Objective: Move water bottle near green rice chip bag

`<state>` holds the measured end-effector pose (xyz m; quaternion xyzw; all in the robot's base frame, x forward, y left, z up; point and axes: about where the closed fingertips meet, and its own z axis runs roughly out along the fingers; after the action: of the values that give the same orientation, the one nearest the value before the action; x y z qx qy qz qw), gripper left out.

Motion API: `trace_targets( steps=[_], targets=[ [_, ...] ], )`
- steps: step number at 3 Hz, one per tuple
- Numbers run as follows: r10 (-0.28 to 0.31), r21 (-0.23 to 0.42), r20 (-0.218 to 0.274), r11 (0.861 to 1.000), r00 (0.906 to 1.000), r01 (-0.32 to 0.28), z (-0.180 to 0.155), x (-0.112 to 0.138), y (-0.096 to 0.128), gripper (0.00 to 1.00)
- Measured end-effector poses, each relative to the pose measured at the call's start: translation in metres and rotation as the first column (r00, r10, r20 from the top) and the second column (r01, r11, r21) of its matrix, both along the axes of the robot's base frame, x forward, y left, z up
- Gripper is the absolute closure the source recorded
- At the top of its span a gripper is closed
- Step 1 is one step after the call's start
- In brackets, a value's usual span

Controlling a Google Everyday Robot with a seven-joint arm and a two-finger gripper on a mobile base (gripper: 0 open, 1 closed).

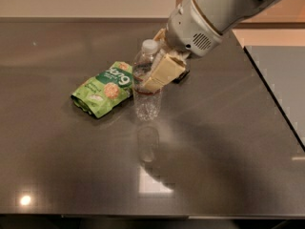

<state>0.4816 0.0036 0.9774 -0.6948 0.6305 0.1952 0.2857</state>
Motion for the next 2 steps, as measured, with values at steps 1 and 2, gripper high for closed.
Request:
trace_targets(
  steps=[1, 2],
  targets=[
    [-0.013, -0.009, -0.009, 1.0, 0.9999, 0.013, -0.0091, 0.0116, 0.0043, 1.0],
    [-0.022, -0.016, -0.018, 1.0, 0.9996, 0.022, -0.0162, 0.0211, 0.011, 1.0]
  ],
)
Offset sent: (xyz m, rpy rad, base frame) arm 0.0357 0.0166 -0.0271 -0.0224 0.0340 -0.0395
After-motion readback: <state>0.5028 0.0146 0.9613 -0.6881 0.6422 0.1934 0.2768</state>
